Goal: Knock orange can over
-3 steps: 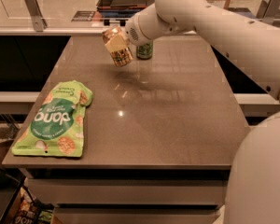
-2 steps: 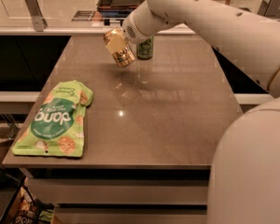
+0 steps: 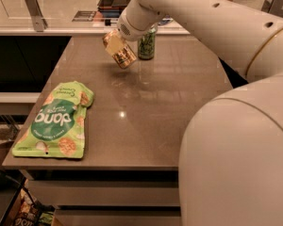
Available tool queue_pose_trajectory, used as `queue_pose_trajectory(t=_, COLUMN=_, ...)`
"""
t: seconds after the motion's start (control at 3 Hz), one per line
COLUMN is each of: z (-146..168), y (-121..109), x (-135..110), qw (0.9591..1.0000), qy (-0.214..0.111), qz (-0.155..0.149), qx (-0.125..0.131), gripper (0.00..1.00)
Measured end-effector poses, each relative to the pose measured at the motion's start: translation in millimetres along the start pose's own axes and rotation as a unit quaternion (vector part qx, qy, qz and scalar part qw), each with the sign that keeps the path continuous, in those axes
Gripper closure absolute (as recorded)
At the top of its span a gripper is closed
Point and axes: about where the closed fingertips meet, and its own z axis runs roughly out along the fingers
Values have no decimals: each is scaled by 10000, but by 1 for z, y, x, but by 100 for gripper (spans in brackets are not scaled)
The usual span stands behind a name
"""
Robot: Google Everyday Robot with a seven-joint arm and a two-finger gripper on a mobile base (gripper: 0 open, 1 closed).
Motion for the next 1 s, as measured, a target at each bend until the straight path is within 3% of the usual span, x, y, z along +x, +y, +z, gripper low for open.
queue_pose_trajectory(t=0.67, z=19, y=9, x=-1, qw=9975, qy=594, qz=-307, qx=-213, gripper=100)
queue_pose_trajectory(t=1.0, z=33, y=17, x=-2, qw=9945, qy=763, qz=-509, qx=-506, gripper=100)
